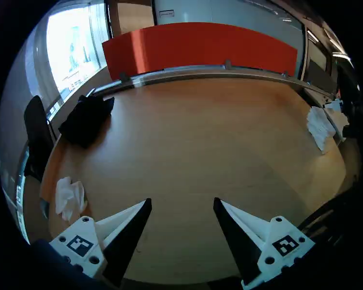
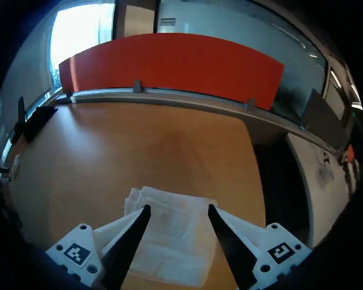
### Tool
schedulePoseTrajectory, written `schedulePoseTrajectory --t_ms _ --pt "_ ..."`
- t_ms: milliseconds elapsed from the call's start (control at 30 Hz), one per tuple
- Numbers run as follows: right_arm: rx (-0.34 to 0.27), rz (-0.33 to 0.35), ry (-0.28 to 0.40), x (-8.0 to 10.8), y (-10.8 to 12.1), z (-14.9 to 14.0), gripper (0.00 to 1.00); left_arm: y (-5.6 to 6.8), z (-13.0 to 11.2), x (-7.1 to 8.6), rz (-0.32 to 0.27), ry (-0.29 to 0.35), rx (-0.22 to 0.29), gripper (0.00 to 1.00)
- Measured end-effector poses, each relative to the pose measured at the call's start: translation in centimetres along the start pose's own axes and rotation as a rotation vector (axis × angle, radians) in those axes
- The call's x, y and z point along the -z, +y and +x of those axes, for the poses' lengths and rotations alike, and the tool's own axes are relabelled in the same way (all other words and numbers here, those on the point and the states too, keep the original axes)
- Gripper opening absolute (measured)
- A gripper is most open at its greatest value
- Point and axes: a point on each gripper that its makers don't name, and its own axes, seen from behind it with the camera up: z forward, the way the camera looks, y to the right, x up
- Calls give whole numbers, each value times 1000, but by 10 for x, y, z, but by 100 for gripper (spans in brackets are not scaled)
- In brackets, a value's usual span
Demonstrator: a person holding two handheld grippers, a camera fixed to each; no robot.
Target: Fold towel
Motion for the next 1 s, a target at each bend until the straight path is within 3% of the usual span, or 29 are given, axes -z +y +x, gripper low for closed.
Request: schedulePoseTrajectory --t_ms 600,1000 --pt "-22 3 -32 17 -26 -56 92 -1 -4 1 -9 -3 -13 95" --pt "-16 -3 -84 8 -32 -93 92 -5 -9 5 -3 -11 -18 95"
